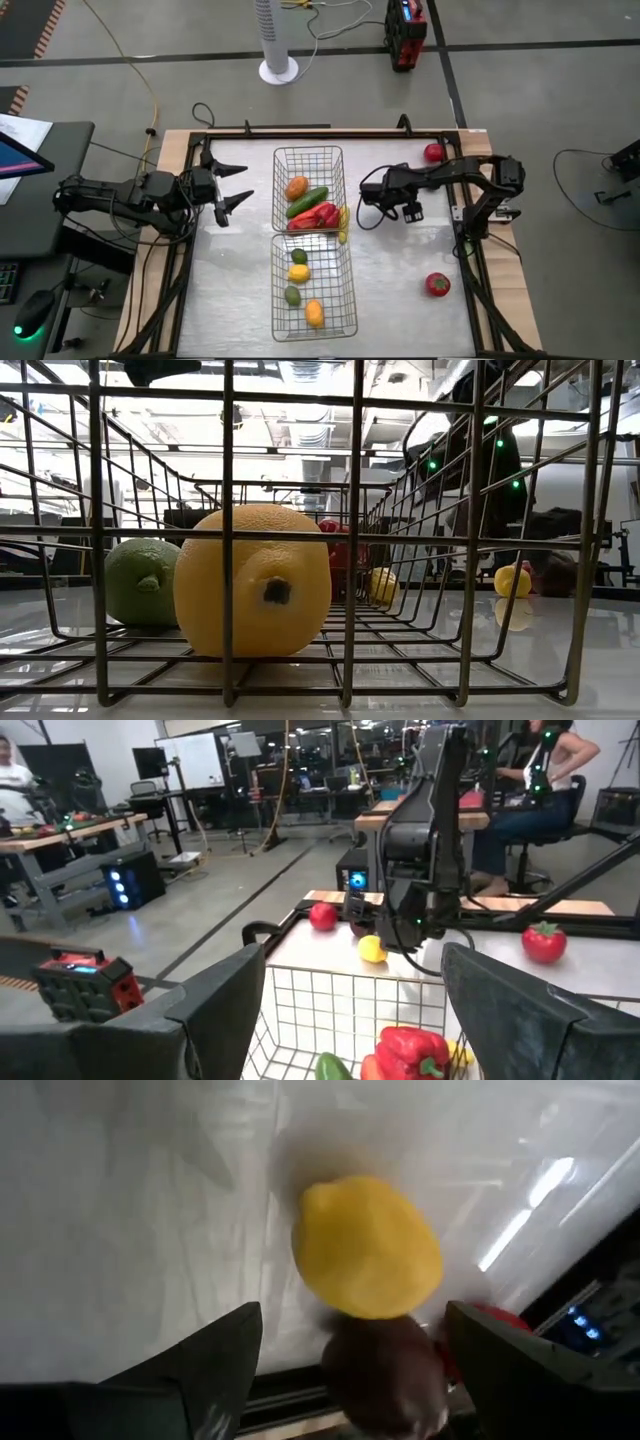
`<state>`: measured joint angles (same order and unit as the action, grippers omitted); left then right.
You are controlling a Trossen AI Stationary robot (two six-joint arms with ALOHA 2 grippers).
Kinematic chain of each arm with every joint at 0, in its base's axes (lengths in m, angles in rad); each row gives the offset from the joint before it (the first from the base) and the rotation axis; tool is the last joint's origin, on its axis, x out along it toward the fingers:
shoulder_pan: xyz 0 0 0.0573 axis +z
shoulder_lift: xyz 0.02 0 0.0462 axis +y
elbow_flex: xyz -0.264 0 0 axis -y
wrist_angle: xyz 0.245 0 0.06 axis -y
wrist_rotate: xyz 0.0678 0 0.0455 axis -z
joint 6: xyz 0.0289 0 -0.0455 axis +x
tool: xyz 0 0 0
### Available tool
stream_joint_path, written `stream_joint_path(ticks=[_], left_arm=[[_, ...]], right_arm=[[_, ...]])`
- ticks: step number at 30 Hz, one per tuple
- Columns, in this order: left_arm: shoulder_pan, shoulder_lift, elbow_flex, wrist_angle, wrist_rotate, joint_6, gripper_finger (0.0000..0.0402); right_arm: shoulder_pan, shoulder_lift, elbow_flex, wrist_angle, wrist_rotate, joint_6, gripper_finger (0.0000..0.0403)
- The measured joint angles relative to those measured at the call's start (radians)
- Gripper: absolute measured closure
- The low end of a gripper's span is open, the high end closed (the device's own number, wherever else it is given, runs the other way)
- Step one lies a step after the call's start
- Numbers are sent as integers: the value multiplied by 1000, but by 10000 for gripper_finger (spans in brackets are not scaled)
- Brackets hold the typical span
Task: Sort produce into baskets
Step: Put the lemon into the bottom wire basket
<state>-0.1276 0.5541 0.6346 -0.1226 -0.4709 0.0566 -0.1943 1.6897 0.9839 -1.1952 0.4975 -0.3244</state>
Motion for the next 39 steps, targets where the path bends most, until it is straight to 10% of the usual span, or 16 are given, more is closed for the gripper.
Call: stream_joint_path(ticks=[20,30,39], left_arm=[[0,0,0,-2,-8,-8,110],[0,0,0,-1,-15,-1,110],[0,0,0,10,-9,-26,110]], right_arm=[[-37,1,-59,120,-21,-21,184],[203,0,307,-173,-93,385,177],[446,0,612,-4,-110,580,172]])
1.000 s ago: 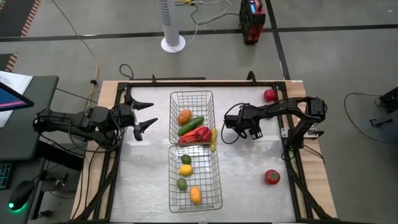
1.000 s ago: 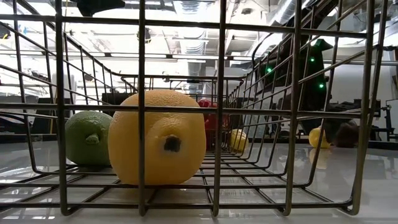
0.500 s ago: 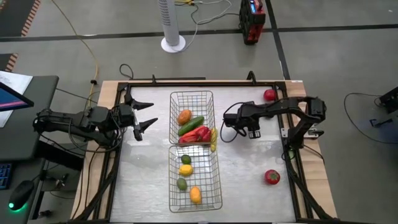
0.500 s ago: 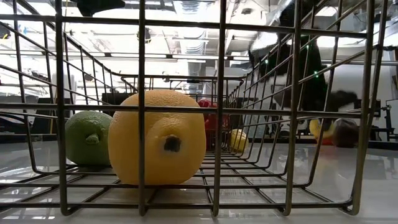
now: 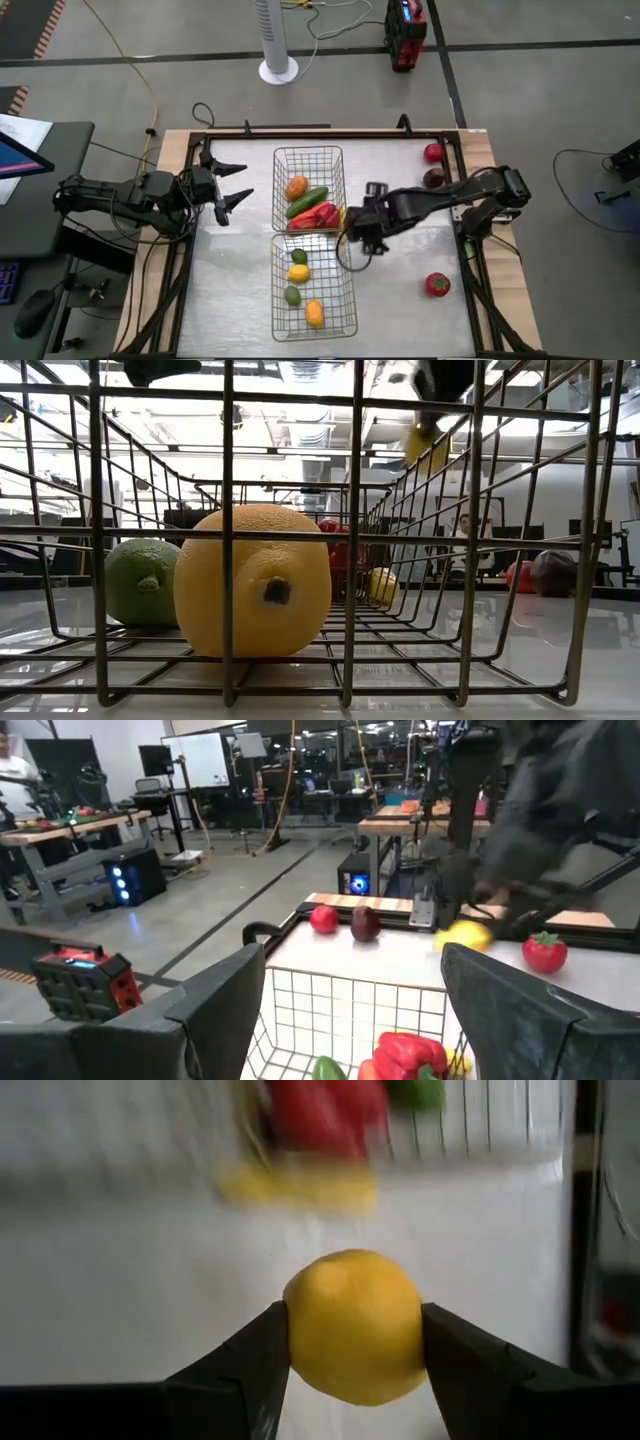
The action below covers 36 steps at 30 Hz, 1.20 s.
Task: Sort produce into baskets
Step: Put the lemon into the bottom wire basket, then put the tomato into the bottom wire basket
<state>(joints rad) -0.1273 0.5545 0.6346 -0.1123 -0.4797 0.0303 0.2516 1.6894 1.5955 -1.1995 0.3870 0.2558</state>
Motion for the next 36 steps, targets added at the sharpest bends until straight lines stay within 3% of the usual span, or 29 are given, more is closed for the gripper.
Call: stream_joint_path(ticks=[7,12,17,23,28,36], left_arm=[[0,0,0,2,1,-1,110],[0,2,0,0,1,-1,110],[0,4,0,-3,2,2,110],[0,4,0,-3,2,2,110],[0,4,0,-15,2,2,110],[0,3,0,-4,2,2,110]], right_arm=[[97,14,16,386,-7,-67,145],[94,47,15,440,-69,-97,109],[69,48,16,351,-69,-99,77],[14,38,-10,122,58,-11,72],[4,-12,-188,136,83,41,77],[-107,-226,-477,86,78,196,77]])
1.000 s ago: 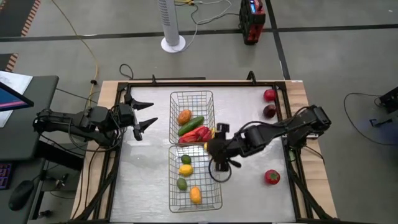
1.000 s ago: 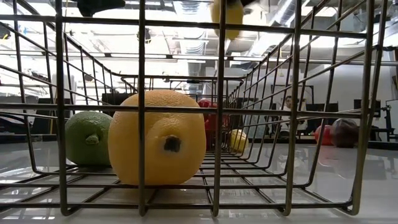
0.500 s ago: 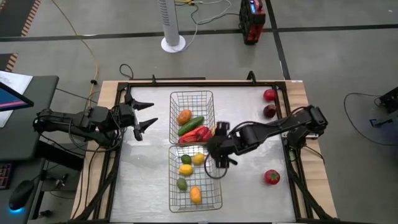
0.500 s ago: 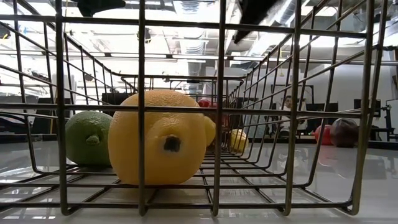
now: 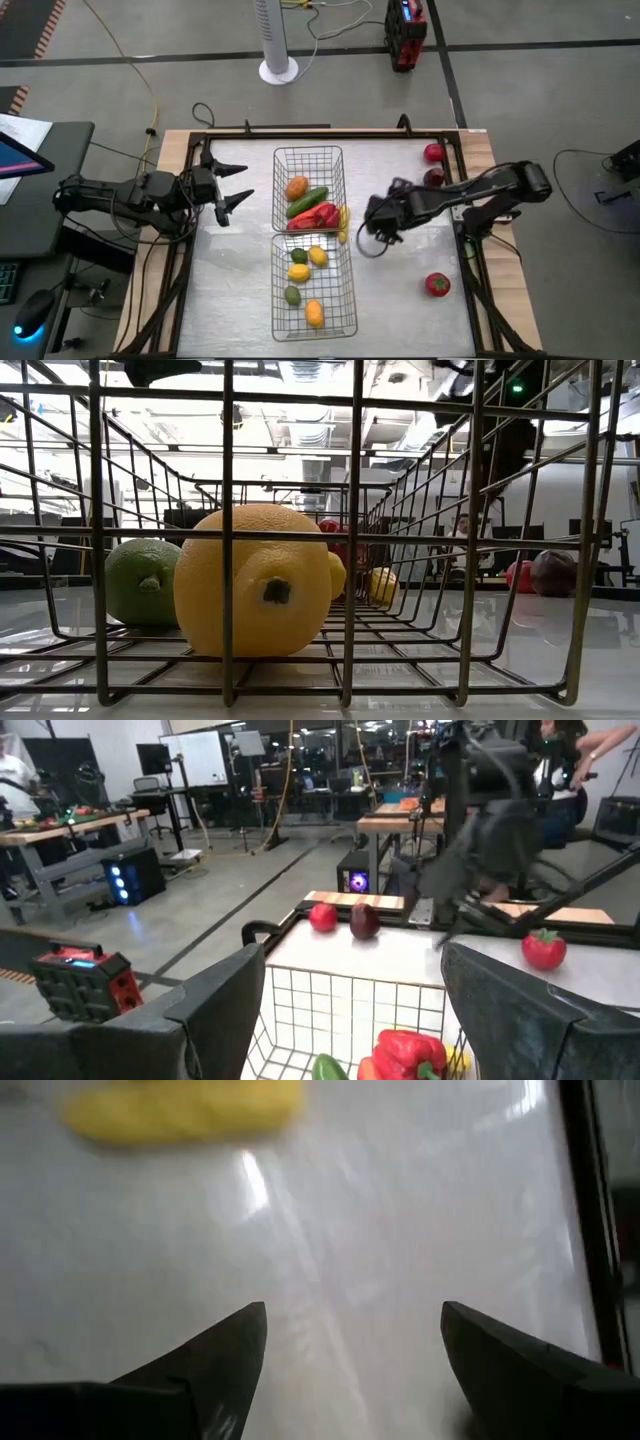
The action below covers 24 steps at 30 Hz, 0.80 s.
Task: Sort produce into baskets
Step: Put the tomato into the bottom wire basket
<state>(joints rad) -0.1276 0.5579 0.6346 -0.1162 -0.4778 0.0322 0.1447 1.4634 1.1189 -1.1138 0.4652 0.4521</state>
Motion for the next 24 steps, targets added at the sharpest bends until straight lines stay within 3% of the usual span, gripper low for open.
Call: stream_joint_path(ticks=[6,11,14,24], left_arm=[[0,0,0,2,0,-1,110],[0,0,0,-14,0,-2,110],[0,0,0,-29,-7,4,110],[0,0,0,-34,-57,-21,110]], right_arm=[[-185,-124,-131,-67,-134,100,77],[-230,-141,-171,-119,-407,115,77],[-152,-135,-172,-117,-495,154,77],[259,-62,-68,-96,-522,460,77]])
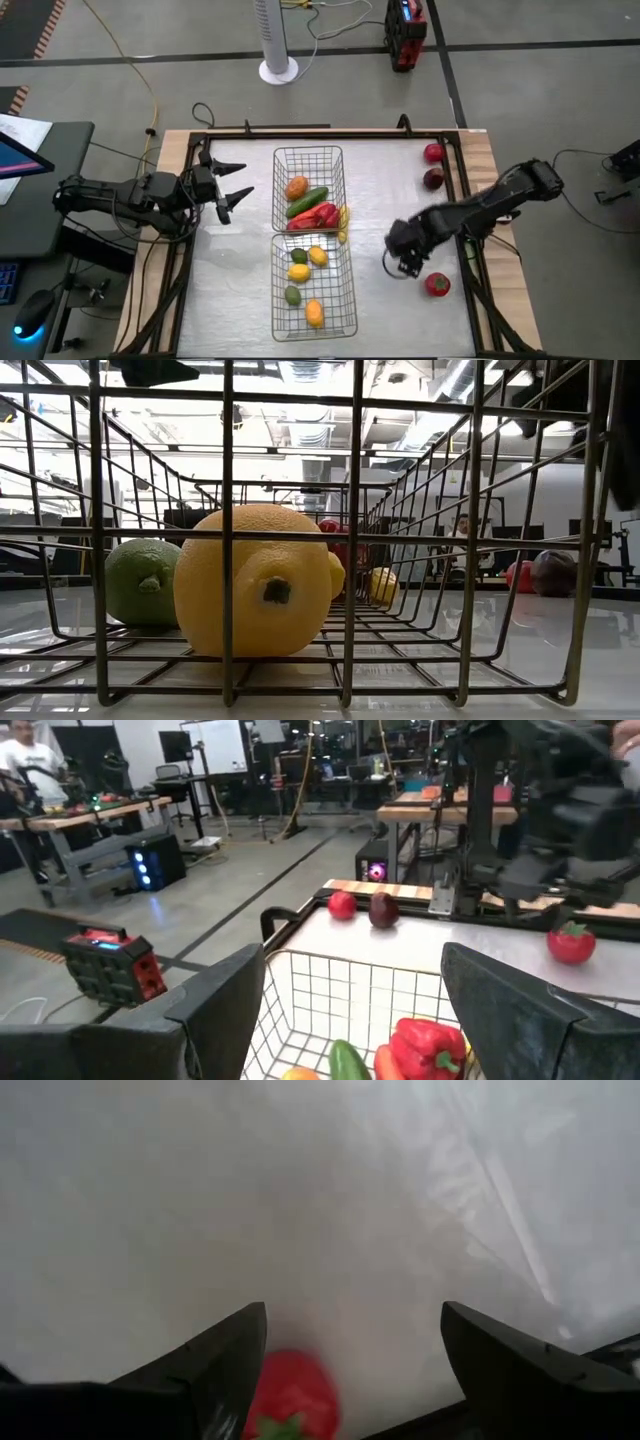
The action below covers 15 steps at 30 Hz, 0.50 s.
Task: Sort produce into baskets
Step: Put the tomato into the bottom wire basket
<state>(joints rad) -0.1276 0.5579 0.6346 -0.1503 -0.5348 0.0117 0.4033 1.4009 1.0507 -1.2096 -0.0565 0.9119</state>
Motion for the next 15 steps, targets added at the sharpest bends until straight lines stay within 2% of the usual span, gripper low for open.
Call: stream_joint_path(ticks=[7,11,15], left_arm=[[0,0,0,0,17,-24,110],[0,0,0,-16,32,-33,110],[0,0,0,-25,31,-35,110]], right_arm=[[192,70,11,-26,3,179,51],[226,105,10,-41,-6,217,22],[226,124,10,-36,-63,236,5]])
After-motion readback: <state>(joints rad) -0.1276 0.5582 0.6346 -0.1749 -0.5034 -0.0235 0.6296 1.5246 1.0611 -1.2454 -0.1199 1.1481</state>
